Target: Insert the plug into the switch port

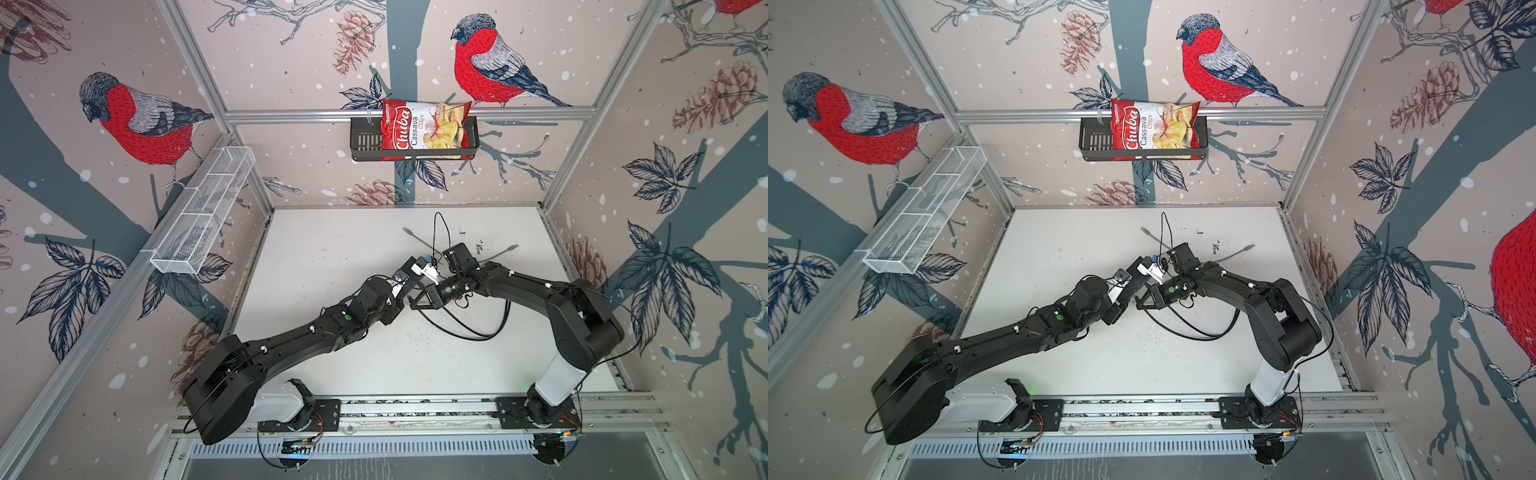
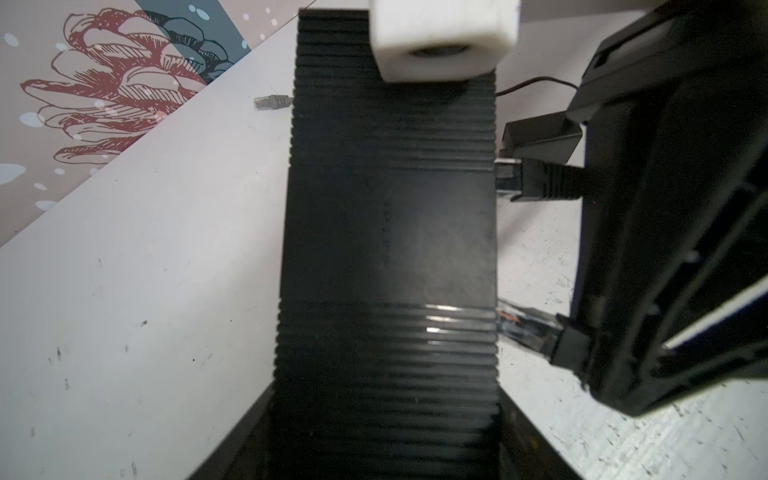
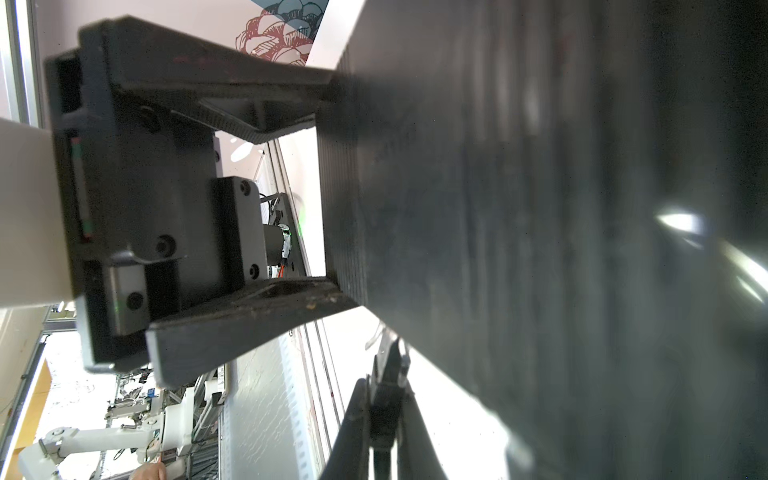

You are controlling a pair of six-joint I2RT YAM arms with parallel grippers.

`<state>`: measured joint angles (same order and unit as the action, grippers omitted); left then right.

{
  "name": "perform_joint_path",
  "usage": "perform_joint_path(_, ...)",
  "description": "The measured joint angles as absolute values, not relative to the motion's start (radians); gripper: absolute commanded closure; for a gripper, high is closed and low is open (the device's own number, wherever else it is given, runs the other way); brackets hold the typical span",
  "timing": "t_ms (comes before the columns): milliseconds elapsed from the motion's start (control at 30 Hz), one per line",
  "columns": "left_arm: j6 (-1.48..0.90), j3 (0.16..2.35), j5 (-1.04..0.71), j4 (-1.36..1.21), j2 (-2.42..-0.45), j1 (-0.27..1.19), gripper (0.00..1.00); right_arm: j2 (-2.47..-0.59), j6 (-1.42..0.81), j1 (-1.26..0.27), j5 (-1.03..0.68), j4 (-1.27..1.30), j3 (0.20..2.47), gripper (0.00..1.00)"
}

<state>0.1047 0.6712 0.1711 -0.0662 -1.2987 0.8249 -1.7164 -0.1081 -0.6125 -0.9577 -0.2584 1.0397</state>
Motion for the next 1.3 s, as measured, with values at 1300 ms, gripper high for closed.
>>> perform_joint_path(1300, -0.162, 0.652, 0.168, -0.098, -1.469, 0.823, 1.0, -1.901, 0.075, -0.596, -0.834, -0.33, 1.084, 0.92)
